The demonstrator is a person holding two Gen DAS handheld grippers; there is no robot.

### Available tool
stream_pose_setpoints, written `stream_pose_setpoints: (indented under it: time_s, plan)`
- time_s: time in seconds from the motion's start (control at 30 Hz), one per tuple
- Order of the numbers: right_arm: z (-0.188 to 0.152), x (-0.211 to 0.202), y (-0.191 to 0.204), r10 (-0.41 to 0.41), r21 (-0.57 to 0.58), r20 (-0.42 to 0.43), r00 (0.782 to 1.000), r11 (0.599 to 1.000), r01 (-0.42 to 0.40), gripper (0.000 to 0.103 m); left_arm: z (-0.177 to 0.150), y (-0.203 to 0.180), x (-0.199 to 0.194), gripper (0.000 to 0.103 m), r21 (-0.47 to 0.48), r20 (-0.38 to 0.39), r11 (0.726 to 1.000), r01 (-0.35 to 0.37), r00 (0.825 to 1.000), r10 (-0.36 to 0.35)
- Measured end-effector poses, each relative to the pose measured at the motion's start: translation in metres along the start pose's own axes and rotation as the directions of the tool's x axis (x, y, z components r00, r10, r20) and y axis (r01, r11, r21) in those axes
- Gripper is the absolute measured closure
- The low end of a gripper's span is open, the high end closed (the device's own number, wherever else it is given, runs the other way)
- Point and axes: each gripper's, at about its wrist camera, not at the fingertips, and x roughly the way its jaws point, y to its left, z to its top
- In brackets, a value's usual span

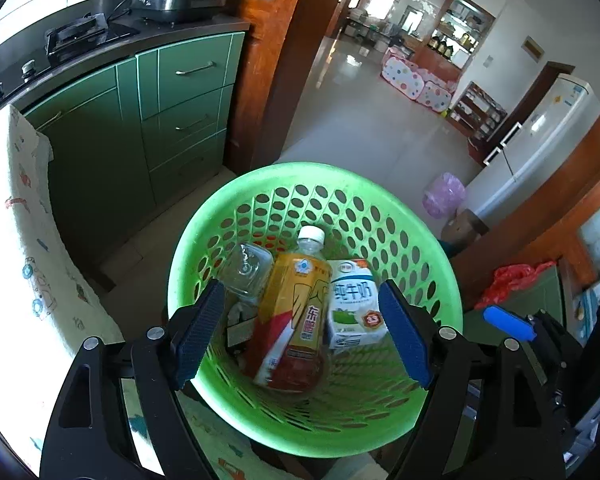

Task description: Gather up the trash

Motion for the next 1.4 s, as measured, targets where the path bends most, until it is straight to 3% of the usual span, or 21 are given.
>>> stream_pose_setpoints:
  time_s: [0.33,0.6,1.0,1.4]
  plan:
    - [-0.008,-0.015,0.012,0.024,0.021,0.012,1.0,0.999,-0.025,0.019,-0.014,-0.004,-0.049,0.02,0.049,0.083,0.997,-0.055,0.995,0.051]
    - [-0.017,-0.036,0.033,0.033,0.025,0.046,0.998,0.999,-0.034,0.014,-0.043,0.0,-0.101,0.016,0.035,0.157,0.992,-0.119,0.981,0.112]
    - [-0.039,-0.071,0.07,0.036,0.006,0.099,0.994,0.999,-0.037,0.012,-0.097,0.008,-0.178,0.007,-0.01,0.229,0.965,-0.262,0.939,0.257]
    - [-0.066,-0.104,0.107,0.098,-0.023,0.118,0.988,0.995,-0.096,0.011,-0.15,0.029,-0.265,0.005,-0.08,0.284,0.95,-0.303,0.906,0.313]
